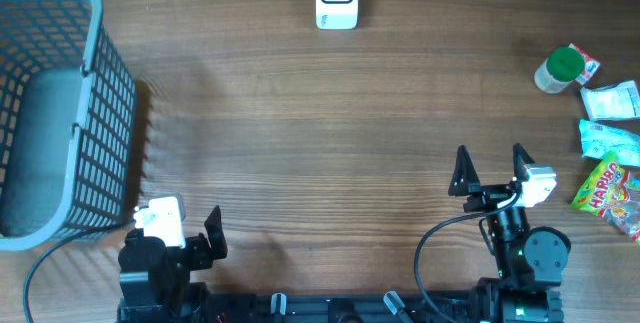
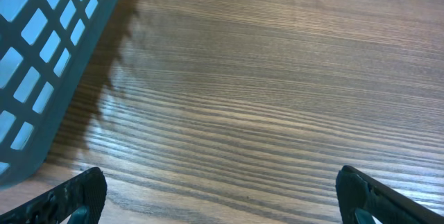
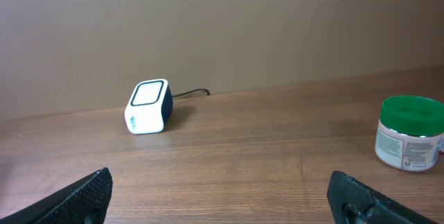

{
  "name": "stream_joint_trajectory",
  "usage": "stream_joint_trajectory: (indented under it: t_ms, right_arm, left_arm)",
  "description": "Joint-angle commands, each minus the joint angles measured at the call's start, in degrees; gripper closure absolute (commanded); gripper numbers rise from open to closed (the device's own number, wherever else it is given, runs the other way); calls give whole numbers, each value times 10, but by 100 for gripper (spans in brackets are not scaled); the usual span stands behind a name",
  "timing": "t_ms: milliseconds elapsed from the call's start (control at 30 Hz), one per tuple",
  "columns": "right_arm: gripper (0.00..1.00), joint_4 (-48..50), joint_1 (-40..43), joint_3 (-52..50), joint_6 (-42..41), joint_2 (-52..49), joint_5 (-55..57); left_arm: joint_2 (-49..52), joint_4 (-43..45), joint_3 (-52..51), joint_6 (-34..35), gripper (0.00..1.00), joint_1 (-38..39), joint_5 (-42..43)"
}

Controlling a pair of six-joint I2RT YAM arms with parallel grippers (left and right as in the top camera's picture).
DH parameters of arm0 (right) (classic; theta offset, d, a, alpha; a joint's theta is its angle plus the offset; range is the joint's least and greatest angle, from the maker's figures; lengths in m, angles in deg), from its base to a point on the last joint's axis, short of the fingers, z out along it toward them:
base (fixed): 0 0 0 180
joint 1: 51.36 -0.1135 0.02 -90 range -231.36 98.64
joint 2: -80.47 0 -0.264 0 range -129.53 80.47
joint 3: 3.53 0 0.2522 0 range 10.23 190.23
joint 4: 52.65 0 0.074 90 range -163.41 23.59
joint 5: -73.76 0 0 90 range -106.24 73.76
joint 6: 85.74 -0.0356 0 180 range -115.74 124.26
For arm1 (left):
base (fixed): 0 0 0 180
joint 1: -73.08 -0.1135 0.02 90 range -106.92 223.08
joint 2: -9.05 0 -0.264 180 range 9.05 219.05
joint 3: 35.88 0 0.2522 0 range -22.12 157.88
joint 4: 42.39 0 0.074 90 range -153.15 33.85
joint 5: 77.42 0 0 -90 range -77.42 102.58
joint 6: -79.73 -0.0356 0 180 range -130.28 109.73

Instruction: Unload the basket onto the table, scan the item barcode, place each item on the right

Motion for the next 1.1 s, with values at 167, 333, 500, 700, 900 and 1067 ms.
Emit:
stream_joint_trajectory:
  t_ms: [167,333,500,700,900,1067]
  right_arm:
    - [0,2,-3,-1,-6,8,10]
    - [0,2,-3,-1,-6,8,10]
    - [0,2,-3,-1,-6,8,10]
    - [1,2,-3,-1,-6,8,10]
    - [0,2,-3,-1,-6,8,10]
    - [0,2,-3,-1,-6,8,10]
  left_arm:
    - [-26,322,-106,-2,0,0,43]
    - [-26,509,-200,-2,0,19,51]
    - [-26,530,-223,-3,0,19,48]
    - [-26,532,-223,-2,0,19,48]
    - [-26,532,-223,-2,0,45,49]
    - [-26,532,-223,-2,0,36,48]
